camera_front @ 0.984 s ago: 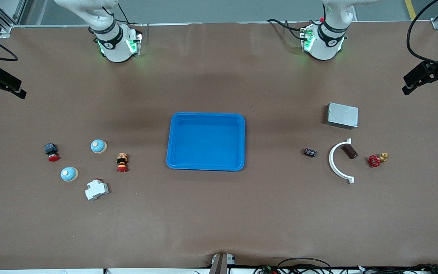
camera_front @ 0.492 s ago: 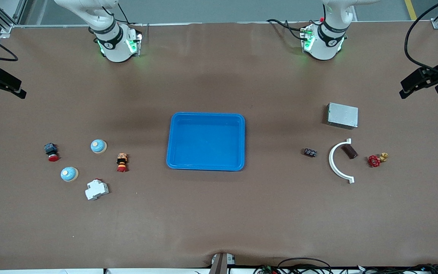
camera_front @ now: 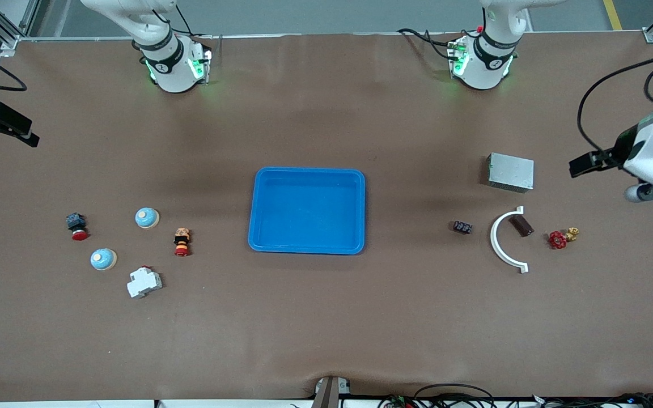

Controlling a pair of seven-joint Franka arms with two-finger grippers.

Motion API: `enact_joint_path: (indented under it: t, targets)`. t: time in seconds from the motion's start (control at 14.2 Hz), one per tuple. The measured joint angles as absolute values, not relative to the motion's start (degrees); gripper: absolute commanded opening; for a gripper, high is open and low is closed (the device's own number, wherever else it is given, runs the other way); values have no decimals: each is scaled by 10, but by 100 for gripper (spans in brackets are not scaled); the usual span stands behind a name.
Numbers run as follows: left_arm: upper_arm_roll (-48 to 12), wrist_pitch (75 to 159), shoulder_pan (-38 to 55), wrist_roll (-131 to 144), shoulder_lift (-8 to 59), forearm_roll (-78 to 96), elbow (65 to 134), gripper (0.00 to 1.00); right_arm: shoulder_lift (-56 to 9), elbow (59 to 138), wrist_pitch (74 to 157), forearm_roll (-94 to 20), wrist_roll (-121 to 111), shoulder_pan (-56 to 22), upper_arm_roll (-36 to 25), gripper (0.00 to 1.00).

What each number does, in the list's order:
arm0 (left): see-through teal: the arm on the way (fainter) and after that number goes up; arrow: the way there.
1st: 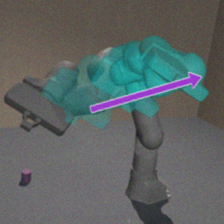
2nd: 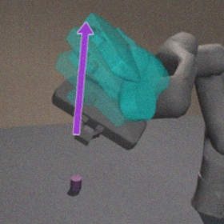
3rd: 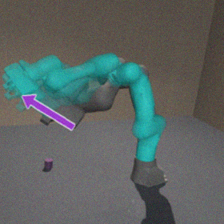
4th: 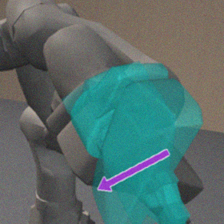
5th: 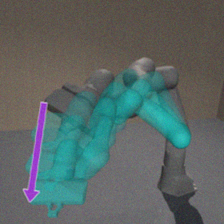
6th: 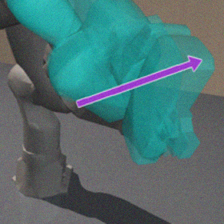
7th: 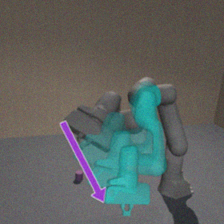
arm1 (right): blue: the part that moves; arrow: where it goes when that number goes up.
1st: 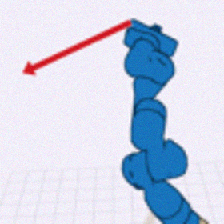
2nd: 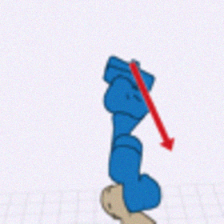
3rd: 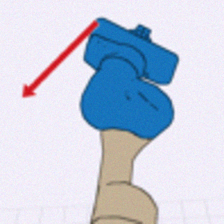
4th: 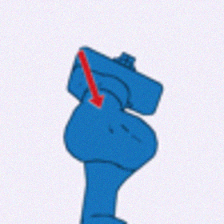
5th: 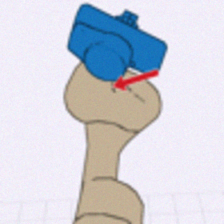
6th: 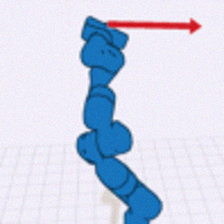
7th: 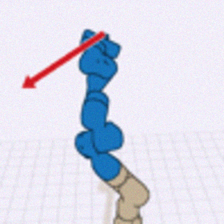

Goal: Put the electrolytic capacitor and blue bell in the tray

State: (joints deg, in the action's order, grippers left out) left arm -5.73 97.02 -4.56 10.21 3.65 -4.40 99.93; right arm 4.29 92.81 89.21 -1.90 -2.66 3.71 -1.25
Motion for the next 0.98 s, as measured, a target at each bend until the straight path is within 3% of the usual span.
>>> enact_joint_path:
  t: [0.28, 0.56, 0.98]
  targets:
    - [-57, 1149, -58, 103, 45, -45, 1123, 100, 43, 928, 893, -19, -27, 37, -12, 100]
    - [-57, 1275, -101, 104, 83, -45, 1210, 100, 43, 928, 895, -19, -30, 37, -13, 100]
    - [-58, 1371, -142, 106, 187, -6, 1228, 100, 41, 943, 895, -19, -32, 48, -15, 100]
